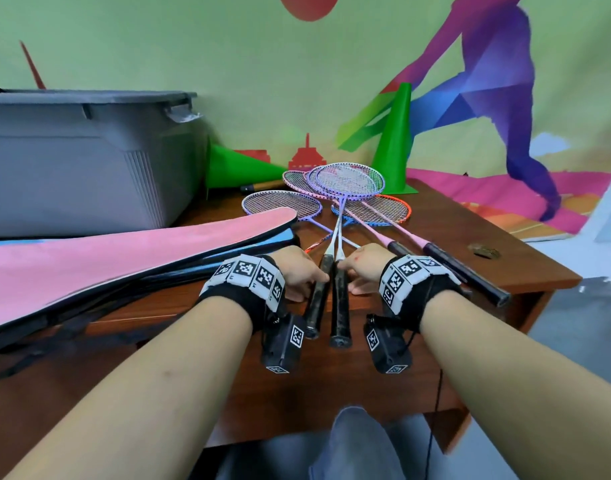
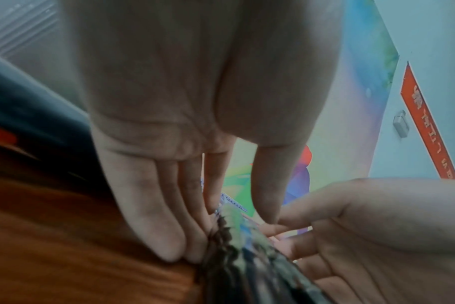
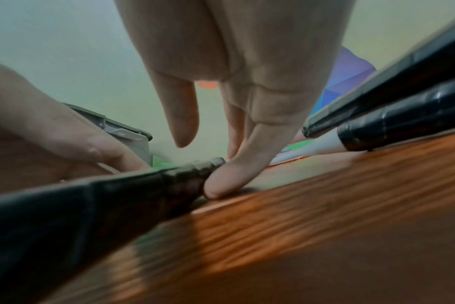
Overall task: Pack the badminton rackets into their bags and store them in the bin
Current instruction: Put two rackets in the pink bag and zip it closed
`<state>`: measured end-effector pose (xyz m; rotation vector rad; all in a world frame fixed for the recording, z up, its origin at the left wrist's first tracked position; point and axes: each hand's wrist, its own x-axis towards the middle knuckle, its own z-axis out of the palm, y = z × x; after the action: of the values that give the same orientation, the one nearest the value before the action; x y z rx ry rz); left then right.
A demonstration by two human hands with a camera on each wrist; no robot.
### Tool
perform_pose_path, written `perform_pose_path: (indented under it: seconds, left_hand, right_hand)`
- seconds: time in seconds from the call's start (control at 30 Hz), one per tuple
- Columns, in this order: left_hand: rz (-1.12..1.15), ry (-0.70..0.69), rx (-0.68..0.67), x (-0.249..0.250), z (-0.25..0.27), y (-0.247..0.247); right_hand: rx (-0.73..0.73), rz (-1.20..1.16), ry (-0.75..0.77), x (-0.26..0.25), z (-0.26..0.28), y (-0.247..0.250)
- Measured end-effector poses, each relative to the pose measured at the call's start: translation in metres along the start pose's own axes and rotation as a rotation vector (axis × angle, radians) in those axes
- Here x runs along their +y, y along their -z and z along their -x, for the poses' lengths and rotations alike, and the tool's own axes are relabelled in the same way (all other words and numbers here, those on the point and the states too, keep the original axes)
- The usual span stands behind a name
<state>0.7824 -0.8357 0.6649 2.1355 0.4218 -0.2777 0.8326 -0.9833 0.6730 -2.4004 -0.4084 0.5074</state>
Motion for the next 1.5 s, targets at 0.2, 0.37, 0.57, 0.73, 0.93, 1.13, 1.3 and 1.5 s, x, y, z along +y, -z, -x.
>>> perform_pose_path:
  seconds: [0.2, 0.37, 0.57, 0.73, 0.93, 1.13, 1.3, 1.5]
  left_hand:
    - [-0.1, -0.03, -0.033, -0.003, -0.01, 0.003]
    - [-0.031, -0.041, -0.119, -0.014, -0.02, 0.005]
    - [0.106, -0.136, -0.154, -0.022, -0.014, 0.007]
    - [0.107, -0.167, -0.157, -0.022, -0.008, 0.007]
    - [0.118, -0.165, -0.122, -0.021, -0.007, 0.004]
    - [0.144, -0.081, -0.245, -0.013, 0.004, 0.007]
    - [0.525, -0.127, -0.429, -0.011, 0.017, 0.018]
    - [0.663, -0.204, -0.486, -0.003, 0.048, 0.036]
  right_hand:
    - [0.032, -0.01, 0.043, 0.0, -0.022, -0.008]
    - [0.079, 0.076, -0.095, -0.007, -0.043, -0.018]
    - [-0.033, 0.259, -0.051, -0.015, -0.039, -0.015]
    - [-0.066, 0.172, -0.041, -0.016, -0.036, -0.017]
    - [0.025, -0.04, -0.089, -0.012, -0.029, -0.015]
    - [0.046, -0.268, -0.056, -0.017, -0.015, -0.011]
    - [0.094, -0.302, 0.121, -0.04, -0.001, -0.006]
    - [0.19, -0.558, 0.209, -0.078, 0.009, -0.01]
